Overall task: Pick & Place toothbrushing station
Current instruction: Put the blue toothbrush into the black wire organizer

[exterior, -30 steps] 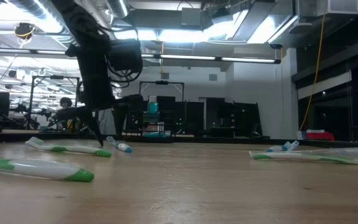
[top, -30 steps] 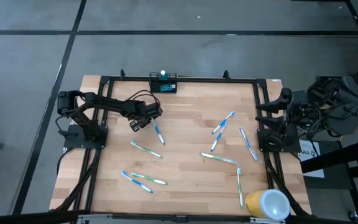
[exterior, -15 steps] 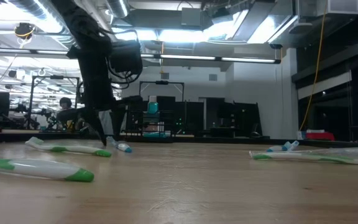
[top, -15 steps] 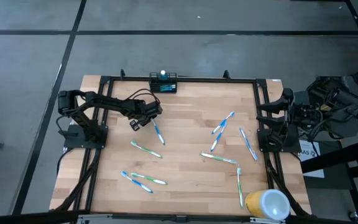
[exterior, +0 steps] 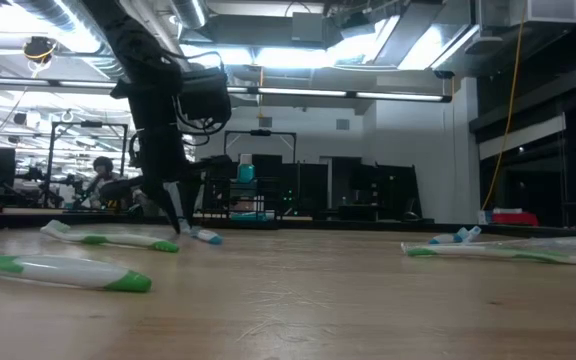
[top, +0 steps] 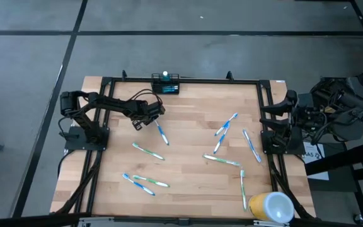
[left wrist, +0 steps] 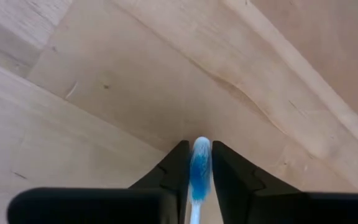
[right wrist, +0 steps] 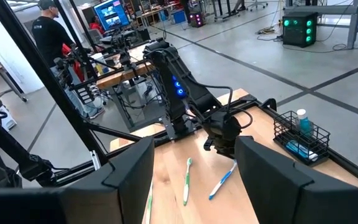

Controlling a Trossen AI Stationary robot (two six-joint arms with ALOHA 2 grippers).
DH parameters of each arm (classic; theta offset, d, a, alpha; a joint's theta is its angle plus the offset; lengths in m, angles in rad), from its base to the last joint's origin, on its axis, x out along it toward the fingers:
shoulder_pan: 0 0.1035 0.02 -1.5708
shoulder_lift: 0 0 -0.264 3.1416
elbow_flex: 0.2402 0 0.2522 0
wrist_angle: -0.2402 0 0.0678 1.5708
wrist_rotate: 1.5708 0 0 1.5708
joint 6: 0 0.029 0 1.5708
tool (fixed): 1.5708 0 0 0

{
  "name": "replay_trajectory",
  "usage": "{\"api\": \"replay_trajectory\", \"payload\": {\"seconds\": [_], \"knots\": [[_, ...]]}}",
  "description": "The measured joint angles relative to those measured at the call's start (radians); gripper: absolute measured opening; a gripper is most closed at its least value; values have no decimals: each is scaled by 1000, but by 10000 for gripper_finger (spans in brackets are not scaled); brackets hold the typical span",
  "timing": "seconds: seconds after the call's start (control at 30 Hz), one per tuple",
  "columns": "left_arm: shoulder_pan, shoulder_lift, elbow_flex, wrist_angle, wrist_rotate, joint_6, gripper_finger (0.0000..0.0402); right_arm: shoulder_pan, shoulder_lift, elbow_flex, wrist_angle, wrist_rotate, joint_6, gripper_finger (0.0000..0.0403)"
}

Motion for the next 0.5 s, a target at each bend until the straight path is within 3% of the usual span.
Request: {"api": "replay_trajectory", "payload": {"seconds": [0.5], "knots": [[-32, -23, -1, 46, -10, 13, 39, 0, 0, 0, 0, -4, 10, 228]]}}
